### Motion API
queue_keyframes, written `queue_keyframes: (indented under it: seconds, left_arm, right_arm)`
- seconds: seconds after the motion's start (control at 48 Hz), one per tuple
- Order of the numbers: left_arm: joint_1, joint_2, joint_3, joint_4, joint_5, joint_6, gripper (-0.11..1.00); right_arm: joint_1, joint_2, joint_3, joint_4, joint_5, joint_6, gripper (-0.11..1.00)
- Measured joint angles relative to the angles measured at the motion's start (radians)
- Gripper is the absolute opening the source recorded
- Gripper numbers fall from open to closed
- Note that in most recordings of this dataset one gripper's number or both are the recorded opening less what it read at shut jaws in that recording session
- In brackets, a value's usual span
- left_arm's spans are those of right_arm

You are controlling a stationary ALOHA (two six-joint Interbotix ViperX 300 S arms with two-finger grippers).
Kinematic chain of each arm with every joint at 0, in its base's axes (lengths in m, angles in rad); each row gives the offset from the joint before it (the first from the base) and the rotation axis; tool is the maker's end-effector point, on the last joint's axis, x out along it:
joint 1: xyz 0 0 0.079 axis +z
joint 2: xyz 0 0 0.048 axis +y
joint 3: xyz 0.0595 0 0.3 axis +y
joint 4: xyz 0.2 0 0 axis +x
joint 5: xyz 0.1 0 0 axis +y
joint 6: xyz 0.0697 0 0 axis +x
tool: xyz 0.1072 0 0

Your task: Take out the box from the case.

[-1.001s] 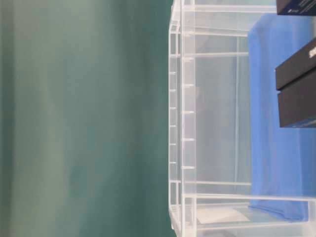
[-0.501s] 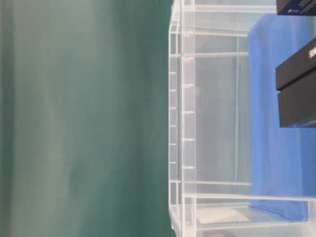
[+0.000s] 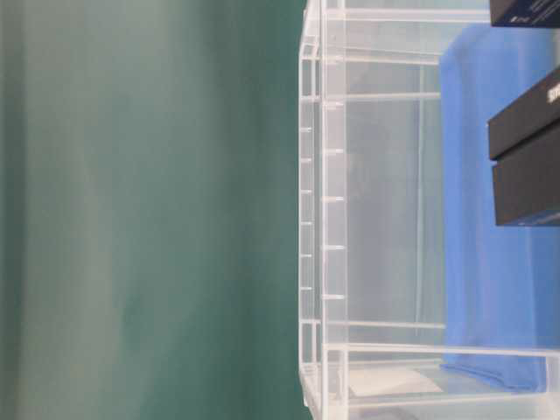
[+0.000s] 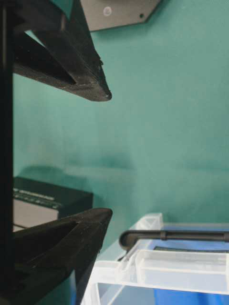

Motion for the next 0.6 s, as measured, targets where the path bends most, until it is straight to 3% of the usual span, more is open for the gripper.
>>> queue_keyframes:
  seconds: [0.605]
  left_arm:
    - [-0.002,0.000,0.000,0.000,-0.002,0.000,0.95]
  right_arm:
    - [0.000,0.000,0.000,0.000,0.000,-0.002,0.91]
